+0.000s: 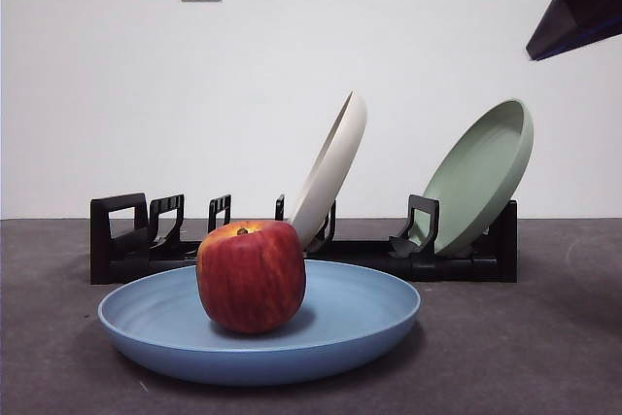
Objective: Take the blue plate from the plate rack,put the plate on the table,take the apple from the table,put the apple in the plate
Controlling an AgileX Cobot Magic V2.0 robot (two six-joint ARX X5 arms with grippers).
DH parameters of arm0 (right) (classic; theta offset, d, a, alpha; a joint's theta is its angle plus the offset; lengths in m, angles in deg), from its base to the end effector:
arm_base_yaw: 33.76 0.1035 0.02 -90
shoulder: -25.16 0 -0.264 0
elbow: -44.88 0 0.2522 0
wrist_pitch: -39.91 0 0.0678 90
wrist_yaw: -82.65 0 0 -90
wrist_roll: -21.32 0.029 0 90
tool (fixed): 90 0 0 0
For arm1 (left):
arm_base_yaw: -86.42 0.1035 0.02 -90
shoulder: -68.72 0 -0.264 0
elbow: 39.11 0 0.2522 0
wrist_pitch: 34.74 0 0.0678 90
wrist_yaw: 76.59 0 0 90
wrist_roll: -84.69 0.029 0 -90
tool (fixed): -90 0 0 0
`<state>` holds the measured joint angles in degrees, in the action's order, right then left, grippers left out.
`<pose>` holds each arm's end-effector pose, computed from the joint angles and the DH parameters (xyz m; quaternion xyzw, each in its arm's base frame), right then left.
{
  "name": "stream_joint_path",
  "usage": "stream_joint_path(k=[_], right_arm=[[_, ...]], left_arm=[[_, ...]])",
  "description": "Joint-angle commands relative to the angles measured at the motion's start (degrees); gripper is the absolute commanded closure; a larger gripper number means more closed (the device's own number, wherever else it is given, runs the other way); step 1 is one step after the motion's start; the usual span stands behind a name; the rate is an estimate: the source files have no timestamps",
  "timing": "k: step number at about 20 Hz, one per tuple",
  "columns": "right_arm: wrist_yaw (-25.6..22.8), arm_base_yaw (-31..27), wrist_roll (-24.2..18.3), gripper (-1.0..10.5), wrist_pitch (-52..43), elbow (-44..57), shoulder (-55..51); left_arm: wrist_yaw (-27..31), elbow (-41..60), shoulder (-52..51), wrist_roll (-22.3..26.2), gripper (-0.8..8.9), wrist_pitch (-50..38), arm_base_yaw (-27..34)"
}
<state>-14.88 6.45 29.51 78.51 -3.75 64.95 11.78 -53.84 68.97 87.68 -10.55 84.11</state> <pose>0.1171 0.0940 0.2633 -0.0374 0.2536 0.2544 0.9325 0.0955 -0.0047 0.1514 0.0265 0.0837 -0.0364 0.9955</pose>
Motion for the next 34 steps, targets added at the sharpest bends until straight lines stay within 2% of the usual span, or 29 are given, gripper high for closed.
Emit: stream_joint_path(k=[1, 16, 20, 22, 25, 28, 30, 34], right_arm=[[-0.07, 0.02, 0.52, 9.6, -0.28, 0.33, -0.11], [-0.11, 0.02, 0.52, 9.6, -0.28, 0.33, -0.09], [-0.52, -0.87, -1.46, 9.6, 4.46, 0.33, -3.54], [-0.48, -4.15, -4.44, 9.6, 6.36, 0.35, -6.40], [-0.22, -14.49, -5.95, 9.6, 5.84, 0.37, -11.41], [0.07, -25.07, -7.04, 9.6, -0.52, 1.36, -16.22], [0.42, -29.94, -7.87, 9.6, -5.51, 2.38, -18.43], [10.03, -35.50, -10.64, 9.6, -11.19, 7.15, -21.49]], left_arm=[[0.15, 0.79, -0.15, -0.50, 8.16, 0.35, 0.22], [0.02, 0.76, -0.13, -0.59, 8.16, -0.07, 0.20], [0.02, 0.76, -0.13, -0.59, 8.16, -0.07, 0.20], [0.02, 0.76, -0.13, -0.59, 8.16, -0.07, 0.20], [0.02, 0.76, -0.13, -0.59, 8.16, -0.07, 0.20], [0.02, 0.76, -0.13, -0.59, 8.16, -0.07, 0.20], [0.02, 0.76, -0.13, -0.59, 8.16, -0.07, 0.20], [0.02, 0.76, -0.13, -0.59, 8.16, -0.07, 0.20]])
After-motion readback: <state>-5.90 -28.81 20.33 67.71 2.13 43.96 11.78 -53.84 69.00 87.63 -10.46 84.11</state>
